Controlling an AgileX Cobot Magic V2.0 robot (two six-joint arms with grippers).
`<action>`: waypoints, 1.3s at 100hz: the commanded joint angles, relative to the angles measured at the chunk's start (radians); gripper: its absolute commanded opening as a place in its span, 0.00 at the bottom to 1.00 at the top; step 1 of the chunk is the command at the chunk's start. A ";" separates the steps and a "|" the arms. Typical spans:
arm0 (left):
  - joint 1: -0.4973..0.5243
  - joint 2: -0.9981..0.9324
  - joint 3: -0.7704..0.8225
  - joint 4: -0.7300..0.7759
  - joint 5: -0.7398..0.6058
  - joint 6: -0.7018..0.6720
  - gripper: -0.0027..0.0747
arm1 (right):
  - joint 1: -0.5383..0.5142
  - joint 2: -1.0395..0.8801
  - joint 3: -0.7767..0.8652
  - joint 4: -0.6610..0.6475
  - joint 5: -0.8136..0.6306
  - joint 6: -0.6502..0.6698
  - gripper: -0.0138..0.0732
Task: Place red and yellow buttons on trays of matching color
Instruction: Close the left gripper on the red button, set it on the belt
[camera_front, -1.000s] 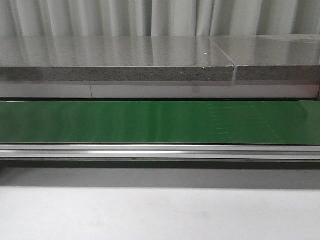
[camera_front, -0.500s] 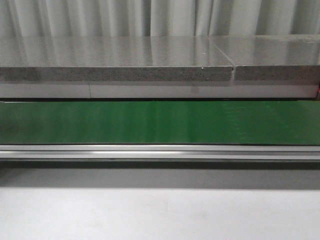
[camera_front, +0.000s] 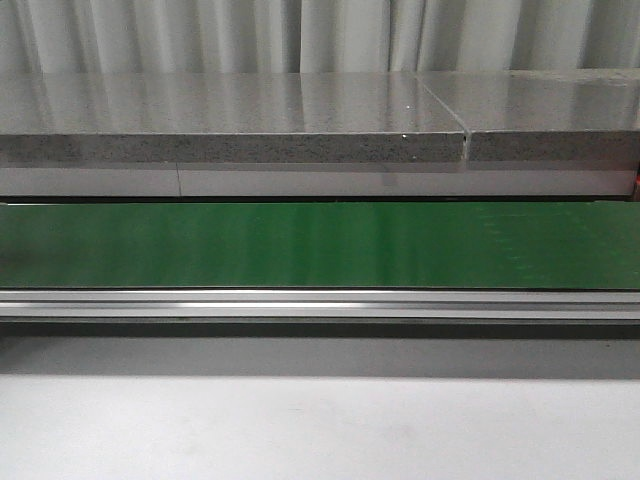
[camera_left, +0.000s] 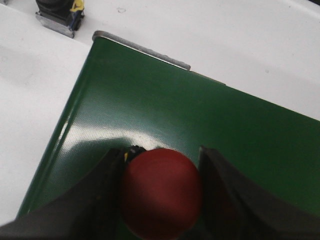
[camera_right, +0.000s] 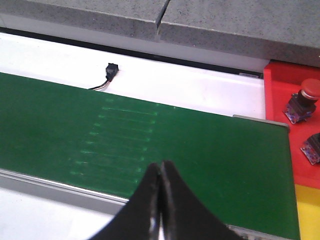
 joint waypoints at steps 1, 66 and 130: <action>-0.005 -0.023 -0.026 -0.008 -0.045 0.026 0.35 | 0.000 -0.004 -0.026 0.015 -0.054 -0.011 0.08; -0.001 -0.080 -0.207 0.015 0.011 0.066 0.89 | 0.000 -0.004 -0.026 0.015 -0.054 -0.011 0.08; 0.336 0.125 -0.219 0.042 -0.005 0.066 0.89 | 0.000 -0.004 -0.026 0.015 -0.054 -0.011 0.08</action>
